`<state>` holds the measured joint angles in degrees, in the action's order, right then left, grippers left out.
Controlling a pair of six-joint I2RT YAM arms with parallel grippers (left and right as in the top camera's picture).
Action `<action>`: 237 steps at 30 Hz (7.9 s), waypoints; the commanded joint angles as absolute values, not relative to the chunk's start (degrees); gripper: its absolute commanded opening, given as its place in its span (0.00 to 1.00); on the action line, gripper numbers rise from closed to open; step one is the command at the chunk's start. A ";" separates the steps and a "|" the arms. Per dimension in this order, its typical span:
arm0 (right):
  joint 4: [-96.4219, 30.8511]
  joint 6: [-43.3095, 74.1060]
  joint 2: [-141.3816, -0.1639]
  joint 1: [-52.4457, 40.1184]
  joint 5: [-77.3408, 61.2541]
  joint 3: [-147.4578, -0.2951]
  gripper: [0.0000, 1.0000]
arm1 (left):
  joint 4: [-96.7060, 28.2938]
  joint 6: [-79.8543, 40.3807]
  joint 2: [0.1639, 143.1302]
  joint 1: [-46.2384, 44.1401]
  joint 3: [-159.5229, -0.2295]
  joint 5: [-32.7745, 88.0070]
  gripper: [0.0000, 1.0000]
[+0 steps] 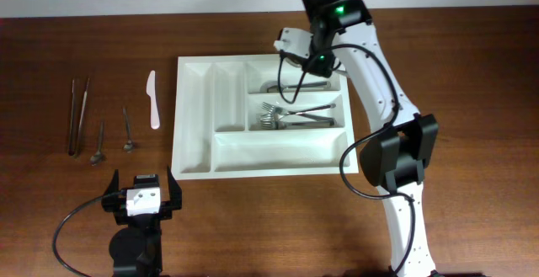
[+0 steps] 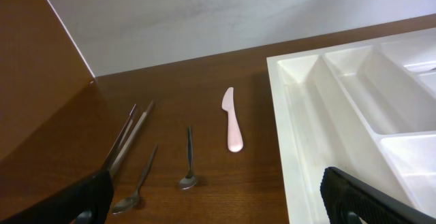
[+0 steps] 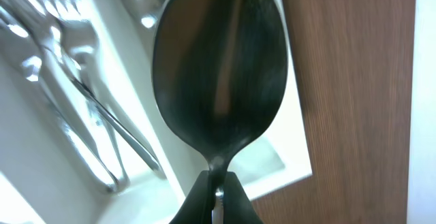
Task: Pack container
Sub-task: 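Carry the spoon left and lower it beside the first spoon, then open the right gripper and lift it away to the right, then move the left gripper over the silver tongs left of the tray, then lower the left gripper onto the tongs and align with them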
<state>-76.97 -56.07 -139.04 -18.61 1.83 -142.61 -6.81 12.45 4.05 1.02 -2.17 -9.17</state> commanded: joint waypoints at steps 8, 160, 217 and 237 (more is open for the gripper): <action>-76.12 -62.83 -138.39 -19.16 -6.37 -143.41 0.04 | -6.66 12.93 3.57 0.75 -1.85 -8.58 0.99; -86.52 -0.36 -140.09 28.53 -1.06 -155.98 0.98 | -62.72 20.29 95.20 27.29 -86.48 -3.11 0.99; -86.52 -0.36 -140.09 28.53 -1.06 -155.98 0.99 | -42.24 13.80 116.16 28.51 -86.41 -7.94 0.99; -86.52 -0.36 -140.09 28.53 -1.06 -155.98 0.99 | -42.19 26.76 117.75 32.80 -86.41 0.95 0.99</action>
<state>-86.65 -0.47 -142.32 28.10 -0.99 -156.31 -42.72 24.16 117.32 32.62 -85.30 -1.76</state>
